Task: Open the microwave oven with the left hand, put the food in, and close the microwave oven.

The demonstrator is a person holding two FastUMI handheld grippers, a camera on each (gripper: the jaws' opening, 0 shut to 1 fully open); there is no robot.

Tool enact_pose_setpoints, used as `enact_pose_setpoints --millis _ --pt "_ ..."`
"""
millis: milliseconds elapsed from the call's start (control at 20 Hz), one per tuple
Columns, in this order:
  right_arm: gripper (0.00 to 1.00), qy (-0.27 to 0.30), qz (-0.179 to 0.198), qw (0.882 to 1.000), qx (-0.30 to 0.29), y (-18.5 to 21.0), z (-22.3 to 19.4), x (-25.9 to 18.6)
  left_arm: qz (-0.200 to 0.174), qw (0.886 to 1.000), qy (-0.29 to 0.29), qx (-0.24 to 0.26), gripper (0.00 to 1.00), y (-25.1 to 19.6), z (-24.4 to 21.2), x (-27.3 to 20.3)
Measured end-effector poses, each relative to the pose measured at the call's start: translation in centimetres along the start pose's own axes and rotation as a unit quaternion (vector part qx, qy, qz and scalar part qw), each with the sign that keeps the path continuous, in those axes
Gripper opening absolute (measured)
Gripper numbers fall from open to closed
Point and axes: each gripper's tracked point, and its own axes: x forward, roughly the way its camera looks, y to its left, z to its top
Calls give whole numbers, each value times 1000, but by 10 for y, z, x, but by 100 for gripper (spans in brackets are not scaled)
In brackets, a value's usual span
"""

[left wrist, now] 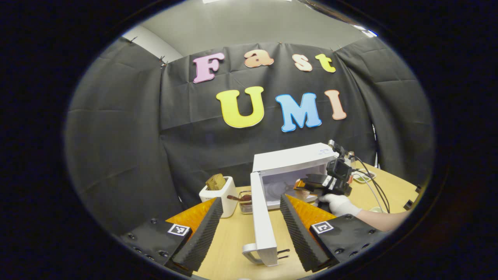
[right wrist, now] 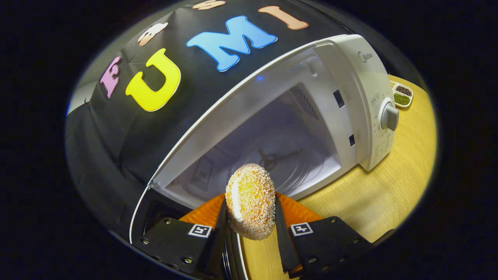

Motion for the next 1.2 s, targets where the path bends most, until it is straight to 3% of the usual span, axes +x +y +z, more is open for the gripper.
enact_pose_setpoints --millis 50,250,450,500,600,650,700,950,1200 --pt "59 -11 -9 1000 13 -1 3 11 1 1000 4 0 100 3 -4 1" --pt "58 -61 -57 996 9 -11 11 43 -6 1000 13 -9 95 4 -7 9" --pt "59 -77 -78 994 -2 -18 -1 64 -12 1000 16 4 94 3 -16 12" --pt "59 -71 -84 994 2 -21 -7 68 -12 1000 20 7 100 3 -20 13" --pt "59 -78 -85 993 4 -23 -6 70 -7 1000 24 6 100 5 -26 13" --pt "59 -82 -88 993 4 -24 -3 72 -8 1000 24 1 95 5 -29 12" --pt "59 -85 -90 992 4 -25 -3 73 -8 1000 24 -4 98 4 -28 11" --pt "96 -97 -96 991 7 -31 11 58 -2 1000 19 -14 97 8 -25 10" --pt "96 -119 -84 989 -23 -28 39 3 -3 1000 11 -13 98 7 -15 7"
